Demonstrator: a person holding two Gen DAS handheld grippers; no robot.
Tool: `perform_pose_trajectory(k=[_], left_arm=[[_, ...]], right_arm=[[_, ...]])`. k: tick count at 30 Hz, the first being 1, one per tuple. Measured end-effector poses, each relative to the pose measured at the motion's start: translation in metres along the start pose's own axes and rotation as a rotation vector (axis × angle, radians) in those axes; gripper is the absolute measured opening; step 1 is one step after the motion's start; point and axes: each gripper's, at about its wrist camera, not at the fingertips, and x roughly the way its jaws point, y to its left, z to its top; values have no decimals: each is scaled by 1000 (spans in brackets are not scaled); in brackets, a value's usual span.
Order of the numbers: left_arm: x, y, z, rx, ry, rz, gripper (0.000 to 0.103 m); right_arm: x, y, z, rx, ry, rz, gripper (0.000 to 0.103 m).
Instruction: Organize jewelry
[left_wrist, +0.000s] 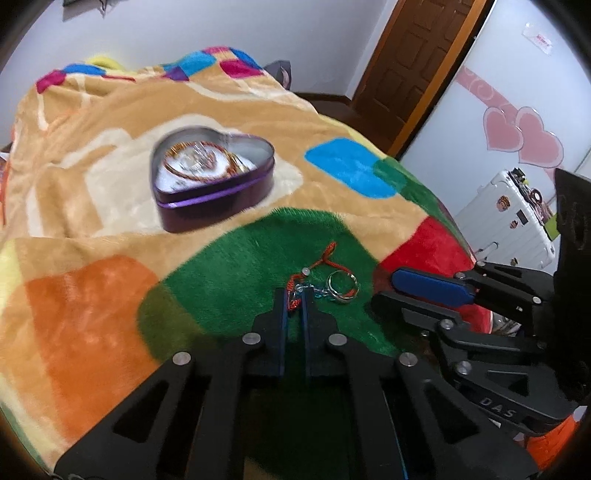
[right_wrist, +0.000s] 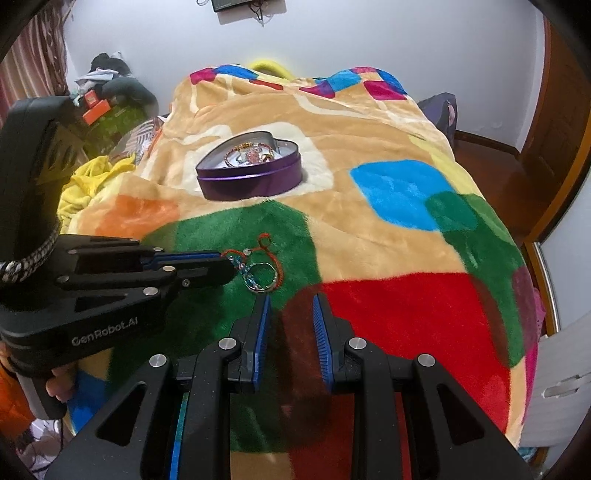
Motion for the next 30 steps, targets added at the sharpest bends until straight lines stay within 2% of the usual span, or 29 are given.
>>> perform_pose_trajectory(k=[4,12,16,22,30], left_arm=[[-25,4,5,-3,-66,37,5],[-76,14,20,-23,-198,39,5],[-92,20,17,-22,-242,104,5],[-99,38,10,-57,-254,145,5],[-97,53,5,-82,-247,146,5]], right_arm=[[0,5,3,-13,-4,8,21],[0,15,9,-14,-17,37,21],[3,25,15,-33,-22,50,21],[22,38,31,-63,-5,41,21],[54,43,38,-66,42,31,21]])
